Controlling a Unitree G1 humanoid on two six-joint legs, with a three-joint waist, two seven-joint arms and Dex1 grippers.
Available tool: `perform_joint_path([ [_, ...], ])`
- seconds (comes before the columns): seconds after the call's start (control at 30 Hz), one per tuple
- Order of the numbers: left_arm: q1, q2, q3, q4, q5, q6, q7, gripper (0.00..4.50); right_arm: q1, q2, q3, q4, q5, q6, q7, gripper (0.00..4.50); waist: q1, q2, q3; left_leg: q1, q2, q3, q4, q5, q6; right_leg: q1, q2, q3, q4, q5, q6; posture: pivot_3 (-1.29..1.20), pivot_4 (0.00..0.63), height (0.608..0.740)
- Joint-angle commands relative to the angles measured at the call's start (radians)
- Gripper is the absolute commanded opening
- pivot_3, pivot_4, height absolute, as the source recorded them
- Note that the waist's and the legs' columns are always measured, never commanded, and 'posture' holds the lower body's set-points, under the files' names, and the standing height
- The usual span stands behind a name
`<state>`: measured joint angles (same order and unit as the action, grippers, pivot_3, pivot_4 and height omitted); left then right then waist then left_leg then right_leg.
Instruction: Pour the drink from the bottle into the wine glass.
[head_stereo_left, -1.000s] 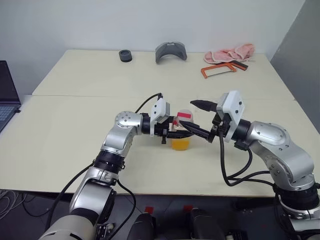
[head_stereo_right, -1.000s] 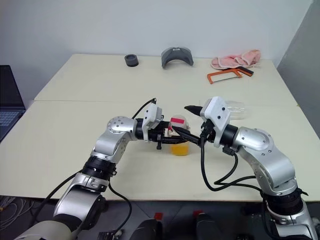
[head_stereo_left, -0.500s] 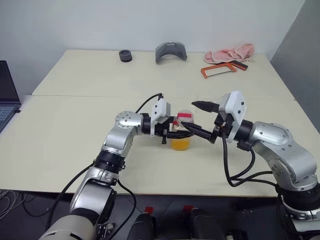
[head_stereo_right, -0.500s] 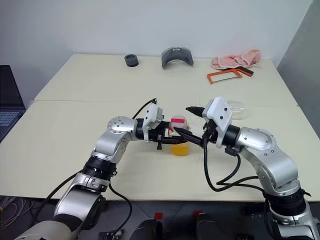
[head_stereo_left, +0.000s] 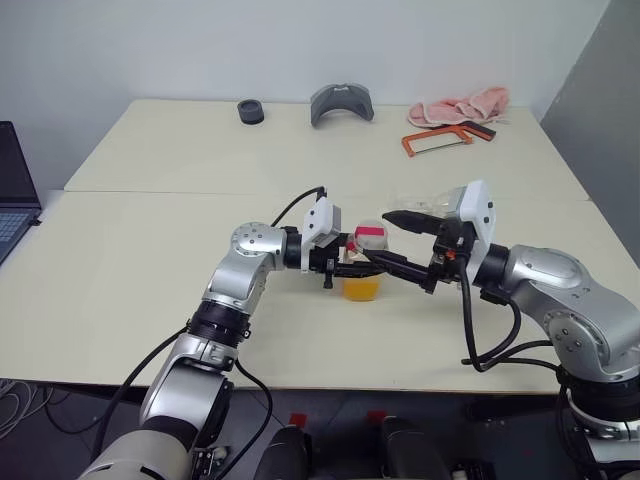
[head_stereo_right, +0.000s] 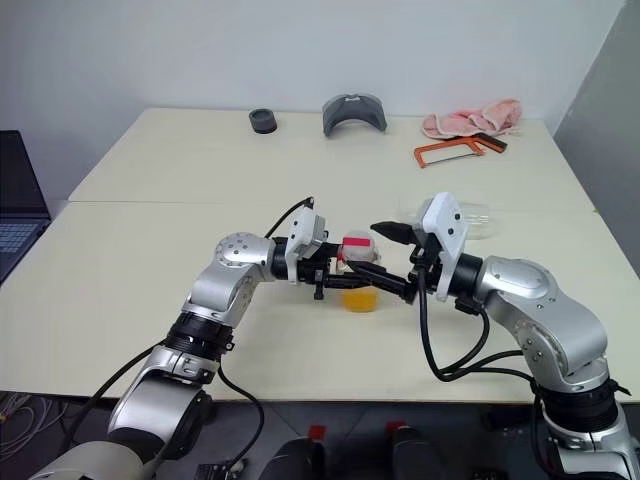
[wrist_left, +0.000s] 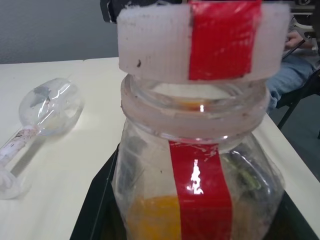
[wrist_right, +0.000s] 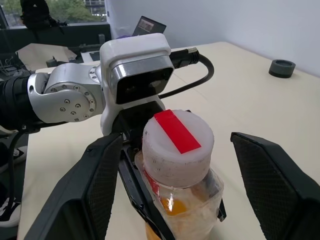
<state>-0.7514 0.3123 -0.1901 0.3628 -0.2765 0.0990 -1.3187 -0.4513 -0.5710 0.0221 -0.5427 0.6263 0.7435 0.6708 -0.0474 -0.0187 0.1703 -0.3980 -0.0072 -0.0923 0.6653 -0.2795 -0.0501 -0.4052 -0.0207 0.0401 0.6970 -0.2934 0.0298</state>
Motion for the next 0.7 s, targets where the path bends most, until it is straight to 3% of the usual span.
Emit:
perform_joint_path([
  [0.03,-0.010,-0.002,0.012,-0.018,-0.011,-0.021,0.000,1.71,-0.029,0.001,-0.003,-0.004,0.000,-0.009,-0.001,3.67,0.000,0.000,0.000,0.000,0.000,0.000,0.000,0.000,0.000,0.000,0.000,0.000,0.000,0.000,0.000,0.00,0.150,0.740],
  [0.53,-0.006,-0.003,0.011,-0.018,-0.008,-0.028,0.003,1.71,-0.077,0.036,0.029,0.056,-0.007,-0.004,0.002,3.67,0.000,0.000,0.000,0.000,0.000,0.000,0.000,0.000,0.000,0.000,0.000,0.000,0.000,0.000,0.000,0.00,0.150,0.740],
  [0.63,-0.005,-0.002,0.011,-0.018,-0.007,-0.028,0.003,1.71,-0.083,0.045,0.027,0.061,-0.006,-0.008,-0.001,3.05,0.000,0.000,0.000,0.000,0.000,0.000,0.000,0.000,0.000,0.000,0.000,0.000,0.000,0.000,0.000,0.00,0.150,0.740],
  [0.7,-0.005,-0.002,0.011,-0.020,-0.007,-0.027,0.003,1.71,-0.083,0.046,0.027,0.061,-0.008,-0.010,0.001,2.36,0.000,0.000,0.000,0.000,0.000,0.000,0.000,0.000,0.000,0.000,0.000,0.000,0.000,0.000,0.000,0.00,0.150,0.740],
])
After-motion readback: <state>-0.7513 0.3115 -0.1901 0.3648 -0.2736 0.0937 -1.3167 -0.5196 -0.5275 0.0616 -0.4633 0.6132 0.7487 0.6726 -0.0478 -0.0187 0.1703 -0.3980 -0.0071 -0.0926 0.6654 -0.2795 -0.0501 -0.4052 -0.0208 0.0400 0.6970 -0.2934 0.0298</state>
